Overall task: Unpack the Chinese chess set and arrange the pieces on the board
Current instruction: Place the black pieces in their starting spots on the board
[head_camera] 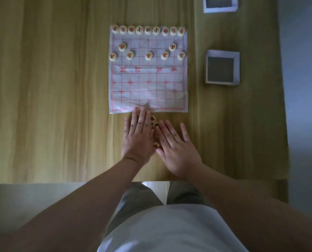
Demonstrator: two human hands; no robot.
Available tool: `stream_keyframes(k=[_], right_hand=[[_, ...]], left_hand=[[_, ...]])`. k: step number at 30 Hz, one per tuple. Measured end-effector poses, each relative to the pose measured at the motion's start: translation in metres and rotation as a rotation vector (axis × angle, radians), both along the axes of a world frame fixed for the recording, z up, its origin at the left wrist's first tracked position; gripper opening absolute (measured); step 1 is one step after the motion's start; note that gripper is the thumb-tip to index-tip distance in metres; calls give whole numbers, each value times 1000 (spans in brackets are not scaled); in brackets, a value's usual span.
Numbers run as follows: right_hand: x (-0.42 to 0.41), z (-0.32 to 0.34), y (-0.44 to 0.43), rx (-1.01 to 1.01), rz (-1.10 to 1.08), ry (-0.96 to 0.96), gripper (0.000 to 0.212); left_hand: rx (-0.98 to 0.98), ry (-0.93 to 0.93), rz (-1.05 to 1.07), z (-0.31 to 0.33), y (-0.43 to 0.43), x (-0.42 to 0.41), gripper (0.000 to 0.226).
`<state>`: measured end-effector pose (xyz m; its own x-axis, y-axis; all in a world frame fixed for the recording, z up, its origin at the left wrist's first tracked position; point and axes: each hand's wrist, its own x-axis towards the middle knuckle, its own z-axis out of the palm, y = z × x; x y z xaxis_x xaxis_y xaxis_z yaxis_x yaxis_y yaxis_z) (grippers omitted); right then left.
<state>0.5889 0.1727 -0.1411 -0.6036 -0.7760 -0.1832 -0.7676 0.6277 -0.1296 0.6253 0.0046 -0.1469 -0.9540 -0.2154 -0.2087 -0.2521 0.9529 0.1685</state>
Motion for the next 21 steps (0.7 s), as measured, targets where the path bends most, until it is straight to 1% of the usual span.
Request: stream_keyframes(k=[7, 11, 16, 18, 21], right_hand=[[-37, 4, 28, 31, 87, -98, 67], [-30, 3, 25, -12, 44, -115, 68], [-25, 6, 20, -32, 1, -67, 67], [-22, 10, 18, -50, -61, -60, 60], [-13, 15, 16, -102, -56, -29, 34]], left_hand=[[31, 25, 58, 5, 32, -21, 59], [36, 8, 81, 5, 30, -8, 58], [53, 16, 42, 4, 21, 1, 57], [60, 9, -22, 5, 19, 4, 57], [76, -14, -103, 7, 12, 13, 63]])
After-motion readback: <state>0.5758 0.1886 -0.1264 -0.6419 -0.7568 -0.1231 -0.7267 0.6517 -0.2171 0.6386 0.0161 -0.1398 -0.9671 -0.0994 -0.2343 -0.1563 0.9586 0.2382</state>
